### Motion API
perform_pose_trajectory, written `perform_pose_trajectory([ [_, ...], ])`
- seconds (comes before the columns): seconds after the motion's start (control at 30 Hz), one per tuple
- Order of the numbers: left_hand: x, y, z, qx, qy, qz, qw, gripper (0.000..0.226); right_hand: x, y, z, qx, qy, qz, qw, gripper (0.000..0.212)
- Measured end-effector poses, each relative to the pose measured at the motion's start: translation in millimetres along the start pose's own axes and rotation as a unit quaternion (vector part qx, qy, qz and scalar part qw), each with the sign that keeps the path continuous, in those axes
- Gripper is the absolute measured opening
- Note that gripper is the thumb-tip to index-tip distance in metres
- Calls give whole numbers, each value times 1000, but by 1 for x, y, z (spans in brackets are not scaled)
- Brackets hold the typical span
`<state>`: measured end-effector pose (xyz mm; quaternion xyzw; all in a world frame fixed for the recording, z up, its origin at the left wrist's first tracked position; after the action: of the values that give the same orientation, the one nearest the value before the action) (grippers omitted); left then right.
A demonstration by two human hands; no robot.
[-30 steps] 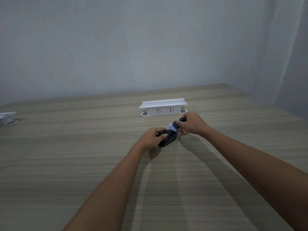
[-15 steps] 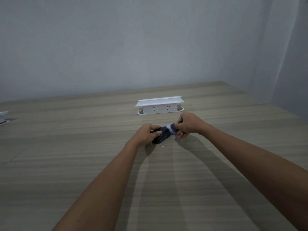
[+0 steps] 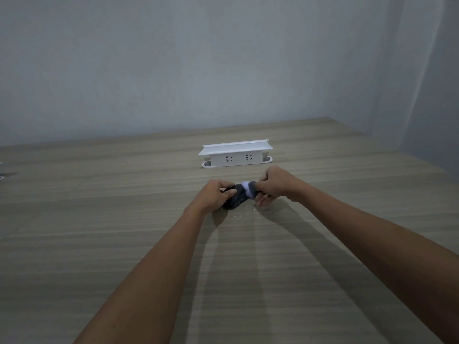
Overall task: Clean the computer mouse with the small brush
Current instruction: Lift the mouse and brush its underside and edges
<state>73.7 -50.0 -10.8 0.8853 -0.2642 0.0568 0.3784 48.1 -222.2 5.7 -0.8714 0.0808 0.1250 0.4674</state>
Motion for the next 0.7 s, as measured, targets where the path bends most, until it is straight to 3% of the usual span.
perform_pose_trajectory([
  [0.17,4,-1,-1,19,8,14,1000,34,-10,1,16,54,-102,43,992,30],
  [0.37,3,-4,-1,10,17,-3,1000,36,-1,1,0,61,10,37,997,32],
  [0.57,6,-7,-1,12,18,-2,1000,35,-12,3,23,78,-96,91,988,28],
  [0.7,5,-7,-3,12,19,2,1000,33,-9,-3,10,86,-36,77,993,23],
])
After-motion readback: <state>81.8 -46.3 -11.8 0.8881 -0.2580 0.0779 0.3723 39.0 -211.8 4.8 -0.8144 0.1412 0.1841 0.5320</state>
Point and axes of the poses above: each hand's wrist, its own x-axis towards the middle knuckle, its own z-axis out of the palm, y = z × x, the point moved 7 cm from there along x, towards the middle knuckle, and after that the axes turned 14 degrees about z, right-handed, at the moved point
